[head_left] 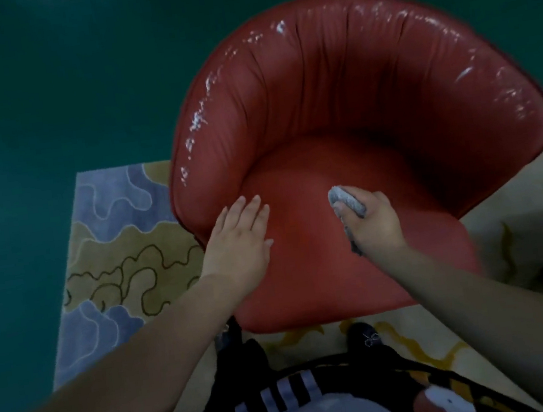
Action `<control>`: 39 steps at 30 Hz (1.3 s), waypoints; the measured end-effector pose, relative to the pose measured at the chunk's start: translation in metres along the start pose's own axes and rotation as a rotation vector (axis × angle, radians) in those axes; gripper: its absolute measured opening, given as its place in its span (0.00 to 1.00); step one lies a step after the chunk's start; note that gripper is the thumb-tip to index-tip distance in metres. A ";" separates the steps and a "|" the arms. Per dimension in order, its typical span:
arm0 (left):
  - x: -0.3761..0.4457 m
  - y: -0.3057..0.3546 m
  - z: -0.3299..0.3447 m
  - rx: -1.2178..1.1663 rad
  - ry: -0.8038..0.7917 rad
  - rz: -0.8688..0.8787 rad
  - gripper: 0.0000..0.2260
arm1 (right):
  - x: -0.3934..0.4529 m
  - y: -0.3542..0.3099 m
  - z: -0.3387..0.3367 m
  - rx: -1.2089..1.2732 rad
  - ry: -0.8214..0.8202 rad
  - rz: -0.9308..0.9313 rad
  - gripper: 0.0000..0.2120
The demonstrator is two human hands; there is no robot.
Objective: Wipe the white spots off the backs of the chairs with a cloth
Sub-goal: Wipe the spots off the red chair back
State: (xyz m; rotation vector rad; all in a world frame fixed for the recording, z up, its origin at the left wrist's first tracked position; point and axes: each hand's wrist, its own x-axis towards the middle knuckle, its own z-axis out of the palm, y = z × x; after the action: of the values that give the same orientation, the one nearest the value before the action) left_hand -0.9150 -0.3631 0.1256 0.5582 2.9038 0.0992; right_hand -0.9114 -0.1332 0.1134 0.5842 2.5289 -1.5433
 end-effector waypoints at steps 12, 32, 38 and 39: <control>0.037 -0.137 -0.064 -0.004 0.020 0.195 0.27 | -0.030 -0.079 0.091 0.109 0.332 0.100 0.13; 0.154 -0.255 -0.050 -0.209 -0.145 0.321 0.28 | 0.033 -0.145 0.208 0.313 0.537 0.173 0.11; 0.194 -0.271 -0.039 -0.231 -0.340 0.406 0.38 | 0.038 -0.144 0.258 0.307 0.600 0.328 0.10; 0.196 -0.270 -0.037 -0.260 -0.363 0.406 0.40 | 0.037 -0.147 0.263 0.322 0.626 0.330 0.09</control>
State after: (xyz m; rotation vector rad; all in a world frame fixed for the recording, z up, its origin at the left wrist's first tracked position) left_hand -1.1986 -0.5418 0.1026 0.9896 2.3472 0.3807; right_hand -1.0268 -0.4141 0.1002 1.6624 2.3658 -1.8566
